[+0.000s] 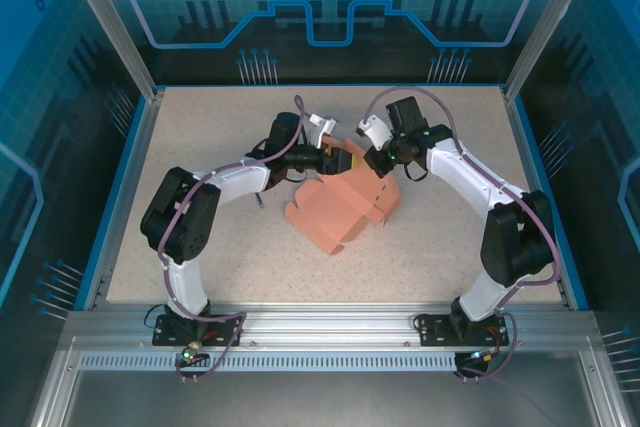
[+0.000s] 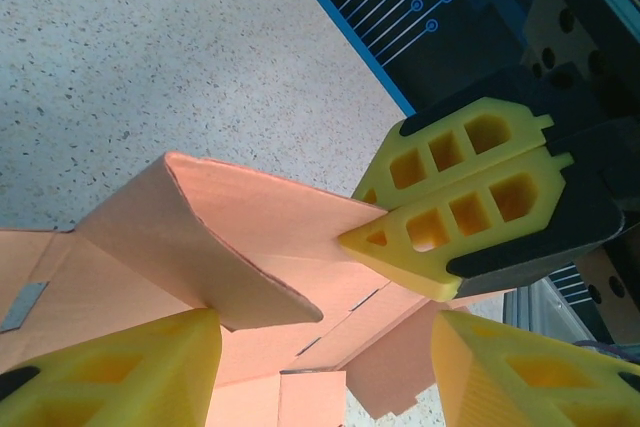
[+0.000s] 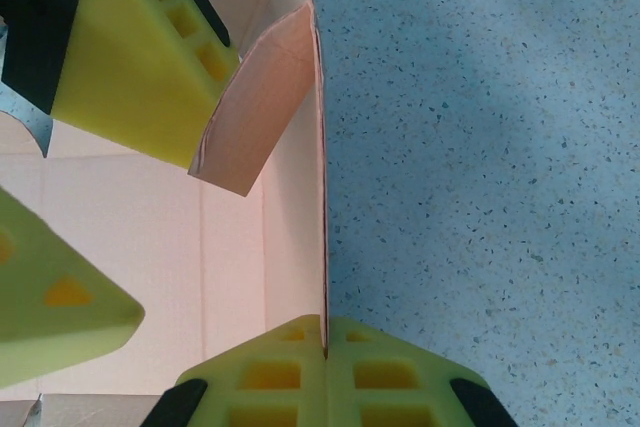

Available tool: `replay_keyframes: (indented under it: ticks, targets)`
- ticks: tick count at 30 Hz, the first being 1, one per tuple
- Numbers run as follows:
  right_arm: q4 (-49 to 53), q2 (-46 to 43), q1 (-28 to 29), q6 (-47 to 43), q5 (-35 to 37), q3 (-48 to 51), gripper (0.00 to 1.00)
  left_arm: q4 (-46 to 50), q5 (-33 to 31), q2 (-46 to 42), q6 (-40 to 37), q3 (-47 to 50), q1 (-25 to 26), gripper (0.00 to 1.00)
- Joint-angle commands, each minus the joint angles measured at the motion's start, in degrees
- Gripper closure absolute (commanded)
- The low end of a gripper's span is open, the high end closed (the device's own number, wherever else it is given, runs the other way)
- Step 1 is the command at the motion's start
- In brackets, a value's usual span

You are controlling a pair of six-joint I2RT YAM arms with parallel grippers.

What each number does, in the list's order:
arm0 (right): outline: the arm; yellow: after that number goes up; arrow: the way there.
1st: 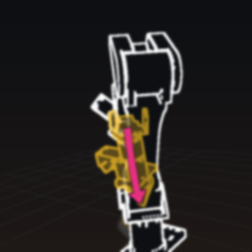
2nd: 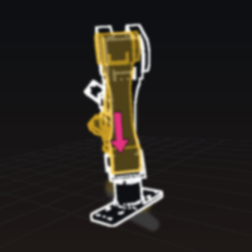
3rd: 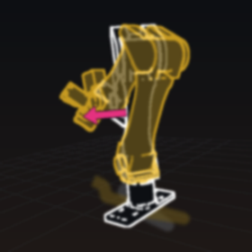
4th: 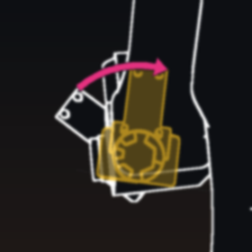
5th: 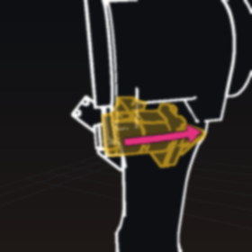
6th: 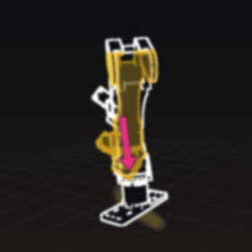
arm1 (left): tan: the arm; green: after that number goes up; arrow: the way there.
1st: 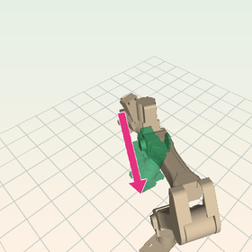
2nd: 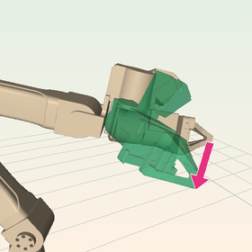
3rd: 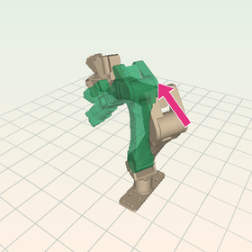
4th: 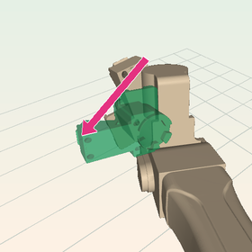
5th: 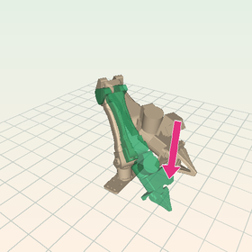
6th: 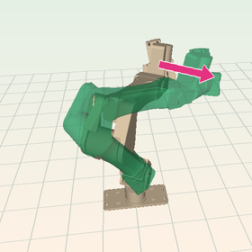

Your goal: Fold the paper box

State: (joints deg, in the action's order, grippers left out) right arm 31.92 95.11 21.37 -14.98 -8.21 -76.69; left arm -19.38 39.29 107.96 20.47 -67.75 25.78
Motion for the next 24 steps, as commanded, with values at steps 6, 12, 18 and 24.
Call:
replay_keyframes:
  ticks: [6, 12, 18, 24]
  targets:
    - [0.6, -0.3, 0.4, -1.8, 2.2, -0.1, 0.99, 0.7, -2.3, -3.8, -3.8, 2.4, -0.8, 0.4]
    - [0.0, 0.1, 2.6, -3.5, 7.7, 0.3, 0.99, 2.9, -7.2, -8.1, -5.5, 7.4, -3.3, 0.4]
    - [-1.9, 0.7, 5.6, -6.4, 13.9, 1.4, 1.0, 3.2, -10.8, -13.1, -6.1, 12.9, -5.6, 0.4]
    - [-5.2, 0.5, 8.4, -10.2, 18.8, 3.7, 1.0, 4.1, -17.0, -18.1, -5.4, 17.2, -8.4, 0.4]
